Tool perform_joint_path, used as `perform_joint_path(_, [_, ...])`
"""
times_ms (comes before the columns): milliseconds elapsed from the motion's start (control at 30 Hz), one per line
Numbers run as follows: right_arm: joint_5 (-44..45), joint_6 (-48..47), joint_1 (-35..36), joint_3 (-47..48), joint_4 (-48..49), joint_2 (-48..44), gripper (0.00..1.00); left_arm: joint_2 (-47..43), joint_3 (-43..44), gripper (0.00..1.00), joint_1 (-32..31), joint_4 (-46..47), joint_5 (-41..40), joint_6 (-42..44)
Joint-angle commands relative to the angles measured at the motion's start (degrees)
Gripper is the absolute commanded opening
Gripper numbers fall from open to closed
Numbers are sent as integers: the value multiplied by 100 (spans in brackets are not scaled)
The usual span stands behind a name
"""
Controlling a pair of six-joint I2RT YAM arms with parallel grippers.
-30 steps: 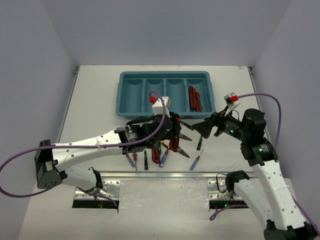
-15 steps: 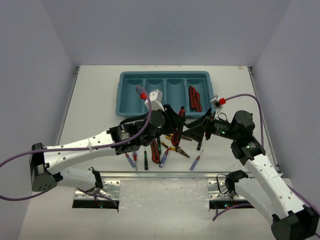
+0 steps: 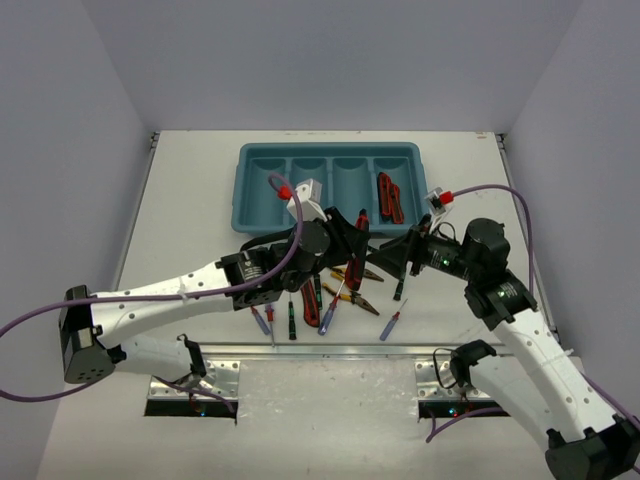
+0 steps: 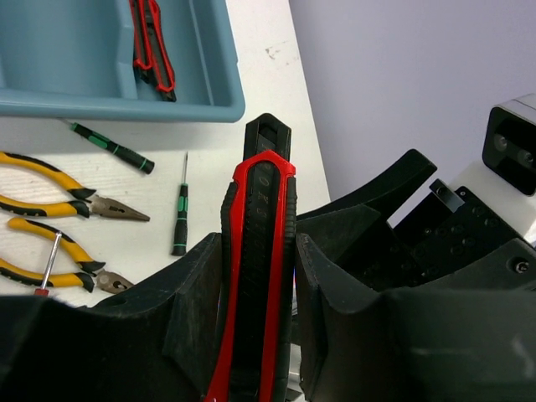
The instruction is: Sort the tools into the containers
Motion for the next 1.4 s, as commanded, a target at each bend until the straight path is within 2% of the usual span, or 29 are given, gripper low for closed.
perform_joint_path(0, [124, 104, 23, 336, -245, 6, 64, -202, -57, 0, -4, 513, -225, -84])
perform_joint_path(200, [285, 42, 23, 549, -624, -19, 64, -226, -172, 0, -4, 628, -348, -128])
perform_joint_path(567, [-219, 707, 88, 497, -143, 256, 63, -9, -227, 0, -4, 592, -895, -402])
perform_joint_path(833, [-148, 1085, 384, 435, 191, 563, 60, 266, -140, 0, -4, 741, -901, -422])
perform_joint_path(1067, [326, 1105, 814, 494, 334, 986, 55, 363, -113, 0, -4, 918, -891, -448])
perform_joint_path(1133, [426, 1196, 823, 385, 433, 1097, 49, 363, -95, 0, -5, 984, -847, -429])
perform_joint_path(1167, [465, 1245, 829, 319, 559, 1157, 40, 363, -90, 0, -10, 1033, -830, -413])
perform_joint_path(1200, [509, 1291, 832, 261, 655, 1204, 29, 363, -83, 0, -13, 1062, -822, -405])
perform_joint_path(1233, [571, 1345, 832, 195, 746, 1234, 12, 359, -82, 0, -13, 1070, -818, -404])
perform_joint_path(1267, [638, 1384, 832, 138, 826, 1252, 0, 347, -87, 0, -13, 1083, -817, -386])
perform_joint_path(1333, [803, 1324, 824, 143, 804, 1243, 0, 306, -102, 5, -5, 1078, -852, -323])
perform_joint_path(1367, [934, 1236, 827, 184, 703, 1231, 0, 267, -126, 37, -4, 1075, -900, -256])
